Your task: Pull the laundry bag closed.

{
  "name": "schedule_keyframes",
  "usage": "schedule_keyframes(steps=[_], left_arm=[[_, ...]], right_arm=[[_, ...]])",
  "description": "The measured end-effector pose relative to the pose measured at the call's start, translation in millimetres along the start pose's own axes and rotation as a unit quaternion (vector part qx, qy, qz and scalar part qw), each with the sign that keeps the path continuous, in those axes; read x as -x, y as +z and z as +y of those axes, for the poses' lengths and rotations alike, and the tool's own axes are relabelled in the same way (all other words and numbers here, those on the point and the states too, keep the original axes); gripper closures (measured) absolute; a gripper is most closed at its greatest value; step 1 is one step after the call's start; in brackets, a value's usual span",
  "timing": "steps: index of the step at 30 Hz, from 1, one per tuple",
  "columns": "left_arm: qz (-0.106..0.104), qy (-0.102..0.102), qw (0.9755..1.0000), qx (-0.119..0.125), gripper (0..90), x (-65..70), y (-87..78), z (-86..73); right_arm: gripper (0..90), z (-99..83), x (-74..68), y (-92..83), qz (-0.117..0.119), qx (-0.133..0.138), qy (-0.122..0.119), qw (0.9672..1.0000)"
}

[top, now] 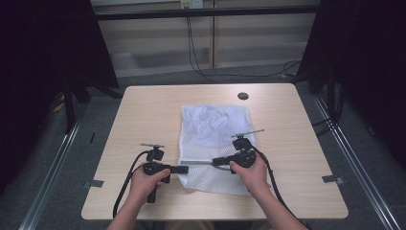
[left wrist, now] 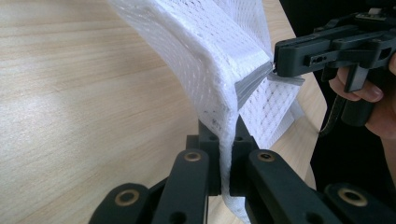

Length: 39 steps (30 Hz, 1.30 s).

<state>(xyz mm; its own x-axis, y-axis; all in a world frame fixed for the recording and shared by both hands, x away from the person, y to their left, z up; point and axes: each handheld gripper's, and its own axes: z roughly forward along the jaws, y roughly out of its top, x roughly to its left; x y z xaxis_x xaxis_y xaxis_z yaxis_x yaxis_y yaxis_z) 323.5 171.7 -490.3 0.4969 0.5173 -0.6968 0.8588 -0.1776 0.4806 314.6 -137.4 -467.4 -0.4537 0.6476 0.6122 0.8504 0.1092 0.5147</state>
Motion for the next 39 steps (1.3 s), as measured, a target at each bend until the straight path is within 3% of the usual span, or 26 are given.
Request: schedule_keyframes(steps=[15, 21, 23, 24, 39], left_arm=[[0.002, -0.002, 1.0, 0.002, 88.6, 1.5, -1.1, -0.9], [-0.002, -0.013, 0.9999, 0.0, 88.6, 2.9, -0.8, -1.3], [-0.001, -0.002, 1.0, -0.001, 88.6, 1.1, -2.5, -0.7], [-0.004, -0.008, 1.0, 0.0, 88.6, 2.2, -2.0, -0.9], [0.002, 0.003, 1.0, -0.003, 88.6, 1.1, -2.8, -0.5]], right_arm=[[87.0, -4.4, 3.9, -6.3, 0.013, 0.008, 0.0, 0.9999], [87.0, -4.5, 3.7, -9.6, 0.012, 0.01, -0.001, 0.9999], [87.0, -4.6, 4.3, -11.6, 0.009, 0.01, -0.004, 0.9999], [87.0, -4.8, 4.7, -12.5, 0.01, 0.01, -0.002, 0.9999], [87.0, -8.6, 9.4, -13.3, 0.012, 0.009, 0.0, 0.9999]])
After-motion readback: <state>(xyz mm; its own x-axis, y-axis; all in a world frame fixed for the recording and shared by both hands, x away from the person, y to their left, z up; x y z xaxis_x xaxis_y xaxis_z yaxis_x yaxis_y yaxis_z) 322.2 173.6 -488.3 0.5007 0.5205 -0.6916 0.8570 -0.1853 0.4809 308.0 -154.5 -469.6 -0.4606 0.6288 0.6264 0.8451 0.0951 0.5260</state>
